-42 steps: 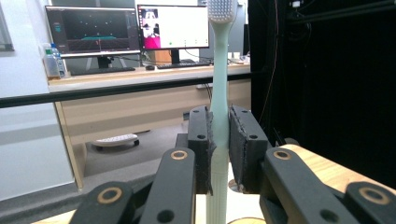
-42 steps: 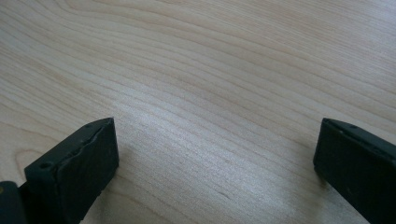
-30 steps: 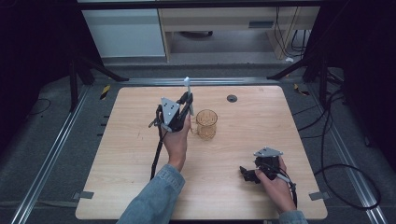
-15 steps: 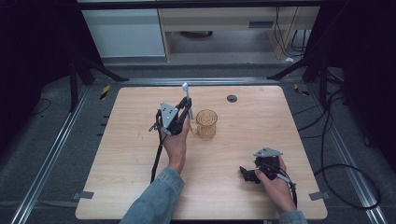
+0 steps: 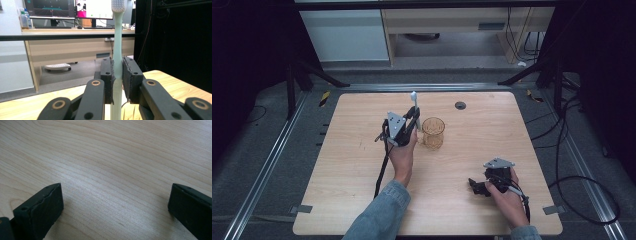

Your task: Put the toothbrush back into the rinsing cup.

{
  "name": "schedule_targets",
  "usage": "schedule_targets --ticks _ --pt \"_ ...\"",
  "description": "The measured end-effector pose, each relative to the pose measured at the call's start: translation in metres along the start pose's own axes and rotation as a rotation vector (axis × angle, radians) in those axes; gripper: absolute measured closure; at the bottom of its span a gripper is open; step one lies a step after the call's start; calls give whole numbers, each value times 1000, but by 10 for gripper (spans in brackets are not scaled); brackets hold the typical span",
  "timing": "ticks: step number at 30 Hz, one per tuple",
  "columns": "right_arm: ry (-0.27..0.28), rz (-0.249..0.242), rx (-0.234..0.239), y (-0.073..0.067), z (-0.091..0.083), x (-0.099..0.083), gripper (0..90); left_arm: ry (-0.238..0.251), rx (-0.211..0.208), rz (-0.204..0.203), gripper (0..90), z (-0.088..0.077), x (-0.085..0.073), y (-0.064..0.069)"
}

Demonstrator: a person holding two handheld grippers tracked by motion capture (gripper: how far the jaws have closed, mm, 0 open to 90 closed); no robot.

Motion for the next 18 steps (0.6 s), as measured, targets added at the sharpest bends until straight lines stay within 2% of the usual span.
schedule_targets --ticks 18 --pt "0 0 1 0 0 0 4 -49 13 2 787 4 -23 -4"
Point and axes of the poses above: each handheld gripper's, and its own axes: z roughly forward along the jaws, x roughly out of its top, y roughly to its right, the point moved 4 cm from there along z, roughly forward along the jaws, and after that the axes turned 3 degrees about -x, right-handed, at the moved point
